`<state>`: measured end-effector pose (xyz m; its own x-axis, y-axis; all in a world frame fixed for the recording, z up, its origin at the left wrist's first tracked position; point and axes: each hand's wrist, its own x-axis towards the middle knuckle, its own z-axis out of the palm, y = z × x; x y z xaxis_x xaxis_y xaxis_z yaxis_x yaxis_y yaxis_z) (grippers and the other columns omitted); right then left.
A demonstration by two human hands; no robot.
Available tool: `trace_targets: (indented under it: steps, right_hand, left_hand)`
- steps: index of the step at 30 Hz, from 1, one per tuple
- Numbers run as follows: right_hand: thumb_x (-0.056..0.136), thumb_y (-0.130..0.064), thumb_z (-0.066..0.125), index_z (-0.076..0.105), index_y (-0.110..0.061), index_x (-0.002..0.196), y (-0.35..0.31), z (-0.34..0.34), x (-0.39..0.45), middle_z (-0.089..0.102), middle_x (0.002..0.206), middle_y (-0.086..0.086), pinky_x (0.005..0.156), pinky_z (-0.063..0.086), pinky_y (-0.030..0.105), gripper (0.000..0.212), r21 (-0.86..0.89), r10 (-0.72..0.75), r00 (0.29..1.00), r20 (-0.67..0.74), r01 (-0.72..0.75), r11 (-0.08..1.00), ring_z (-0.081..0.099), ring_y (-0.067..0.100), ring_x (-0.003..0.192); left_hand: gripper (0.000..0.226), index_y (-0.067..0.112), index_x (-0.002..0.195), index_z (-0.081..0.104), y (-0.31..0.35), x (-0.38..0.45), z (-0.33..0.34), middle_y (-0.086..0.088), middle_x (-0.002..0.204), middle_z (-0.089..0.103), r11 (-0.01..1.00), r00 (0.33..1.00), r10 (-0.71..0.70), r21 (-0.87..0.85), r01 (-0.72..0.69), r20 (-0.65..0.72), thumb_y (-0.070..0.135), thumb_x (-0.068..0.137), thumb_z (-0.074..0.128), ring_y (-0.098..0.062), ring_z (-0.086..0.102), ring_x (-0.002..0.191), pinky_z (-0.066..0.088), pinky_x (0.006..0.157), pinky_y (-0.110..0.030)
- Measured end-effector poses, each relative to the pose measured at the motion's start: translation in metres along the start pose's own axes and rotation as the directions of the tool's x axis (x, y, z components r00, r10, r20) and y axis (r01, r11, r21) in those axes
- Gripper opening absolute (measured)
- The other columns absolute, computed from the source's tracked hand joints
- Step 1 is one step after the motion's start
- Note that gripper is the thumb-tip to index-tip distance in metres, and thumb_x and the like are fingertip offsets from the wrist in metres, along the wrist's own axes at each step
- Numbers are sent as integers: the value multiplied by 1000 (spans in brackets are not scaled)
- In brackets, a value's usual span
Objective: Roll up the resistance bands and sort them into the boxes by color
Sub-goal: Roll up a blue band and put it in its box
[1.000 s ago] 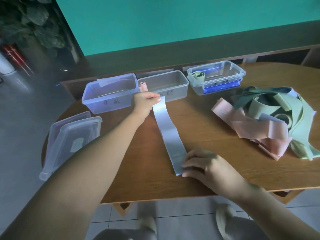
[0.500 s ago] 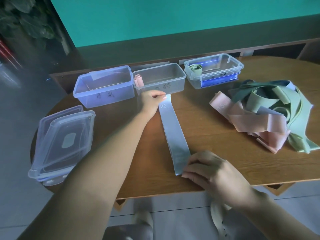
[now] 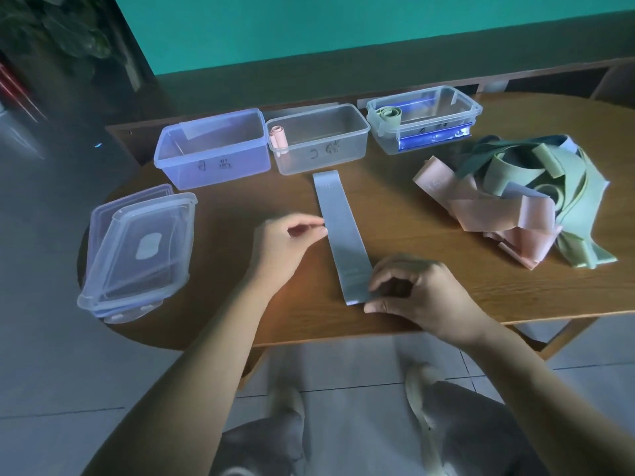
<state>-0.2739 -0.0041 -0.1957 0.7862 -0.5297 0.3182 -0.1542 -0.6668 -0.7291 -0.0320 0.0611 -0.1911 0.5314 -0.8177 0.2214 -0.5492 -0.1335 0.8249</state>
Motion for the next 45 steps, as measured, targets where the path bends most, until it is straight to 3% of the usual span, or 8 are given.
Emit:
trace_targets:
  steps: [5, 9, 15, 21, 30, 35, 39, 45]
  right_hand:
    - [74, -27, 89, 76, -20, 79, 1, 1, -1, 71, 92, -12, 80, 46, 17, 15, 8, 6, 999, 37, -6, 1000, 68, 10, 89]
    - [74, -26, 89, 78, -19, 80, 1, 1, 0, 72, 92, -10, 81, 48, 18, 14, 12, -7, 999, 47, 7, 1000, 69, 9, 88]
    - [79, -24, 85, 79, -20, 83, -1, -2, -3, 70, 95, -13, 82, 46, 14, 9, 2, 0, 998, 60, 0, 1000, 68, 5, 91]
    - [78, -24, 86, 79, -22, 79, 0, -5, 0, 66, 104, -12, 79, 40, 7, 7, -21, 109, 991, 74, -108, 994, 65, 4, 94]
    - [72, -35, 87, 73, -28, 63, 1, -12, 8, 59, 117, -22, 78, 45, 14, 19, -100, 285, 951, 119, -274, 957, 59, -2, 102]
    - [70, -25, 90, 69, -30, 70, 1, -10, 10, 56, 120, -20, 73, 42, 9, 22, -51, 296, 951, 93, -293, 955, 57, -5, 88]
    - [81, -23, 82, 75, -34, 84, 2, -9, 8, 57, 118, -13, 83, 38, 8, 13, -20, 143, 972, 187, -142, 990, 58, 1, 104]
    - [92, -20, 72, 77, -32, 96, 7, -8, 4, 58, 114, -12, 92, 37, 11, 14, -58, 47, 972, 228, -35, 998, 55, 7, 113]
  left_hand:
    - [13, 19, 88, 82, 23, -66, -7, 10, 94, 74, 992, 983, 51, -127, -29, 174, 19, 76, 87, -12, 68, 91, 55, 81, -34]
    - [14, 23, 81, 82, 27, -81, -4, 12, 92, 70, 995, 947, 99, -18, -99, 305, 30, 71, 90, -7, 66, 95, 50, 82, -20]
    - [12, 31, 79, 80, 23, -82, -1, 15, 89, 65, 984, 949, 119, 93, -152, 291, 39, 74, 87, -7, 62, 96, 51, 80, -25]
    - [14, 24, 84, 80, 14, -82, 3, 14, 97, 57, 957, 957, 195, 171, -234, 216, 38, 82, 80, -10, 56, 102, 40, 84, -11]
    - [25, 26, 84, 78, 12, -78, 2, 12, 105, 52, 956, 961, 134, 224, -189, 240, 50, 83, 72, -7, 49, 106, 33, 84, -5]
    - [27, 27, 78, 77, 17, -78, 3, 14, 104, 52, 964, 976, 70, 239, -119, 207, 53, 76, 74, -4, 50, 105, 34, 81, -4]
    - [20, 30, 77, 65, 19, -77, 3, 14, 105, 50, 973, 981, 67, 206, -105, 181, 39, 74, 82, -5, 52, 105, 40, 83, -14]
    - [9, 23, 88, 78, 19, -77, 8, 12, 91, 63, 932, 917, 282, 144, -331, 283, 19, 89, 70, -12, 60, 94, 49, 78, -32]
